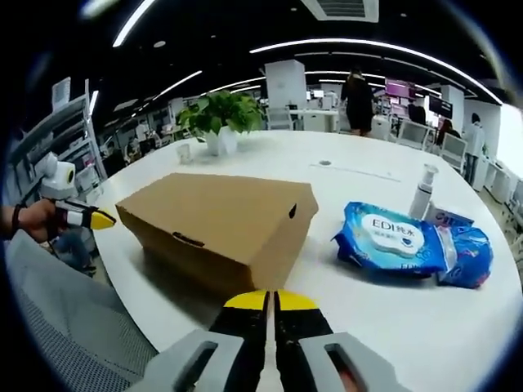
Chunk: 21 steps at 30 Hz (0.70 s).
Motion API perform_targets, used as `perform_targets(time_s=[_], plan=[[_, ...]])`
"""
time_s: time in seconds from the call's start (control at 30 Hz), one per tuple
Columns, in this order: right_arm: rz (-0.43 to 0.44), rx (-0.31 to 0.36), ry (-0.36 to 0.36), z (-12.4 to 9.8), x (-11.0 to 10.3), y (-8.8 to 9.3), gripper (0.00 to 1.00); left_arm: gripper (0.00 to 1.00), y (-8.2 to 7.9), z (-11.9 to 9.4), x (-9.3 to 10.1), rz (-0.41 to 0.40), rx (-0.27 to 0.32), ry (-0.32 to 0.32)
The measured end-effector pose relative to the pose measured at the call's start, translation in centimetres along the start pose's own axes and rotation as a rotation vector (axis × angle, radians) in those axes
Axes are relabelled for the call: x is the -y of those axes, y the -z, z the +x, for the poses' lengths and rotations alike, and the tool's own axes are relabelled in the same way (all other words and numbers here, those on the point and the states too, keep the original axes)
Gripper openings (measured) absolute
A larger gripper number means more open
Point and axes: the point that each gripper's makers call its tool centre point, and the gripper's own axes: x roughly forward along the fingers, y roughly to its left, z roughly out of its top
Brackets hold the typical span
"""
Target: Operate the shoe box by opening the lid, removing the specified soft item, and placing it in the target area until the item is outside and the box remains undamaged.
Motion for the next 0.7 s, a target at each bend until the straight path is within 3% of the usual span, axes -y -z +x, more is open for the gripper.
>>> perform_targets(time_s=[0.17, 0.23, 0.33, 0.43, 0.5, 0.63, 0.7], plan=[[0.016, 0.008, 0.024, -0.7, 1.0, -0.7, 0.0, 0.17, -0.3, -0.8, -1.3, -0.085, -0.001, -0.041], [0.049, 0.015, 0.05, -1.2, 1.7, -1.1, 0.02, 0.18, -1.3, -1.4, -1.5, -0.153, 0.047, -0.028], [0.133, 0.084, 0.046, -2.1, 1.9, -2.7, 0.09, 0.22, -2.6, -2.4, -1.8, -0.179, 0.095, -0.031], [0.202, 0.102, 0.012, -2.1, 1.3, -3.5, 0.21, 0.27, -4.3, -2.8, -1.5, -0.266, 0.147, 0.003], [0.297, 0.14, -0.013, -2.0, 0.9, -4.3, 0.28, 0.3, -5.5, -2.8, -1.2, -0.306, 0.183, 0.03], [0.348, 0.149, -0.07, -0.9, -0.5, -4.5, 0.3, 0.31, -5.7, -1.5, -0.1, -0.277, 0.146, 0.055], [0.353, 0.122, -0.079, -0.5, -1.6, -3.9, 0.3, 0.32, -4.9, -0.6, 0.5, -0.256, 0.097, 0.068]])
